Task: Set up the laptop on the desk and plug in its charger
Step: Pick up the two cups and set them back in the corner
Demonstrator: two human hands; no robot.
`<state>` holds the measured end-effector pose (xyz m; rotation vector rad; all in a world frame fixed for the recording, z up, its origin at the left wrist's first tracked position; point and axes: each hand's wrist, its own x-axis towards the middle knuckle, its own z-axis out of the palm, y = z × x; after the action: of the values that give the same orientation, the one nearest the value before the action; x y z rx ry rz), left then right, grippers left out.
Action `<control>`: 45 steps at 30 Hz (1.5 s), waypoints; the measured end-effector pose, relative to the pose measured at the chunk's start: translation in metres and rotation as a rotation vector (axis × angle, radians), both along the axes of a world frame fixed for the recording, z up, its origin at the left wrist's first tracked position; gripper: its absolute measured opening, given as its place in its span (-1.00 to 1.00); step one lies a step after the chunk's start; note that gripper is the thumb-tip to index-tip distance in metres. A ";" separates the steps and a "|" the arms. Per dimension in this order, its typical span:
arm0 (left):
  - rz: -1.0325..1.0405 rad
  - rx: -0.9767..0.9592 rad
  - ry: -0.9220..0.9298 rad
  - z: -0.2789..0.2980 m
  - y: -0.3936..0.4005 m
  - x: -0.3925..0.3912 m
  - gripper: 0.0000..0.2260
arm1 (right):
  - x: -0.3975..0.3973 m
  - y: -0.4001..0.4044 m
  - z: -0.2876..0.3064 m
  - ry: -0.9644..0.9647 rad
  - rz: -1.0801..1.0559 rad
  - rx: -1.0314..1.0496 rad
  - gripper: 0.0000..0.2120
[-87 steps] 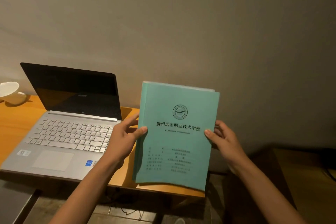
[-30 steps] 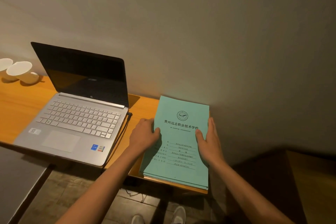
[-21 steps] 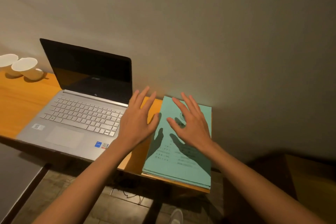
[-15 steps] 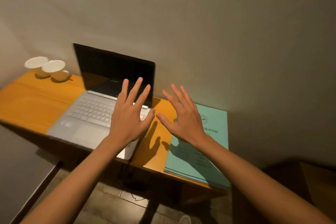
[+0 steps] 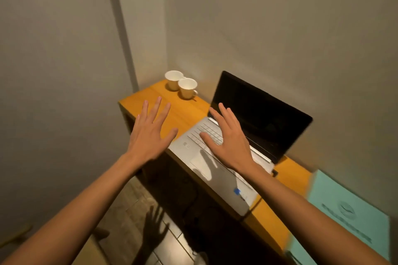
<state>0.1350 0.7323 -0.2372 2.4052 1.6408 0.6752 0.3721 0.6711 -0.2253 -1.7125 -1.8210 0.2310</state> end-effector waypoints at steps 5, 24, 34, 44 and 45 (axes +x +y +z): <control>0.080 -0.047 -0.038 -0.007 0.041 -0.045 -0.29 | -0.020 0.068 -0.010 0.070 0.048 -0.073 -0.27; 0.125 -0.364 -0.467 -0.048 0.241 -0.006 -0.34 | -0.014 0.287 -0.062 0.204 -0.026 -0.242 -0.26; -0.135 -0.449 -0.366 -0.056 0.381 0.015 -0.17 | -0.027 0.337 -0.075 0.217 -0.189 -0.345 -0.11; -0.387 -0.398 -0.140 -0.065 0.430 0.022 -0.12 | -0.059 0.336 -0.087 0.274 -0.414 -0.384 -0.05; -0.399 -0.407 -0.110 -0.064 0.431 0.023 -0.11 | -0.062 0.335 -0.089 0.272 -0.420 -0.386 -0.07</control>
<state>0.1582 1.1635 -0.3014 2.2448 1.0785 0.3557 0.3096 1.0062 -0.3139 -2.1583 -1.2407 0.6334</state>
